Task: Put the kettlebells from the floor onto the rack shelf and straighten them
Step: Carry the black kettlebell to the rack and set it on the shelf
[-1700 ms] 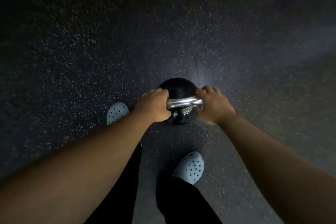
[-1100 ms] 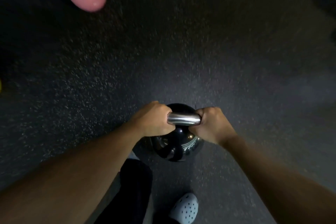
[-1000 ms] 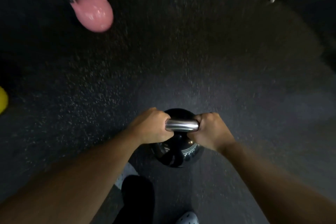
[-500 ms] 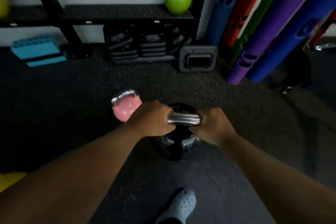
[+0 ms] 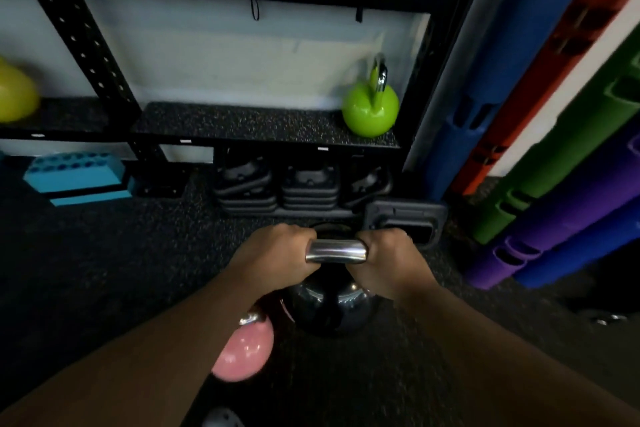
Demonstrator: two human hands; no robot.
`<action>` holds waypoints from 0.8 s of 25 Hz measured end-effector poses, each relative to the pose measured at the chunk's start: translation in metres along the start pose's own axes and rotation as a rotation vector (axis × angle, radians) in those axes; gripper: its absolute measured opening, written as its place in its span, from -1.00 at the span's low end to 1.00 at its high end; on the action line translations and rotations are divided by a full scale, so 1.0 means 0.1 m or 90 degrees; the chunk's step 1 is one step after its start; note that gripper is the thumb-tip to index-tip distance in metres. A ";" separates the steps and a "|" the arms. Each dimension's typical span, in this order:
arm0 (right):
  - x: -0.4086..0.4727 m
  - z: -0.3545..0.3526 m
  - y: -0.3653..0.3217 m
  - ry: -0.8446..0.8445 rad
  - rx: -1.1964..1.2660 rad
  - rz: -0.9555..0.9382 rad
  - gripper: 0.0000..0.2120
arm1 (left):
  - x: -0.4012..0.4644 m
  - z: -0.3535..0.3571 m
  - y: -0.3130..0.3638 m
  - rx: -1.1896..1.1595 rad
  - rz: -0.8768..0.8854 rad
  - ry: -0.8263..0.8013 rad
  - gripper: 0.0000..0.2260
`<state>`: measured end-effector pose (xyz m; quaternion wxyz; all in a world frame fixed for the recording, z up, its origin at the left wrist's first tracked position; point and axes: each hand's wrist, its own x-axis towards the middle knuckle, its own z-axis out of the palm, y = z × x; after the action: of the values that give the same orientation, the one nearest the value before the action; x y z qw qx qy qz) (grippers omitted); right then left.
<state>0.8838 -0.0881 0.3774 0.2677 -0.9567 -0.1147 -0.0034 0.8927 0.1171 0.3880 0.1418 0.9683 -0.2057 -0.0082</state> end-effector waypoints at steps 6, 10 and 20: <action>1.62 0.18 -0.02 0.007 -0.004 0.014 -0.88 | 1.26 -0.19 -1.01 0.006 -0.003 -0.022 -0.81; 2.58 0.29 0.00 0.022 -0.028 -0.013 -0.85 | 1.98 -0.31 -1.54 0.034 -0.017 0.005 -0.85; 4.95 0.37 0.84 0.133 -0.052 -0.055 -0.88 | 4.30 -0.22 -2.39 0.037 -0.046 0.040 -0.83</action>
<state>1.3826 -0.0309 0.3370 0.2383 -0.9555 -0.1269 -0.1192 1.3822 0.1596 0.3608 0.1194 0.9785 -0.1663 0.0235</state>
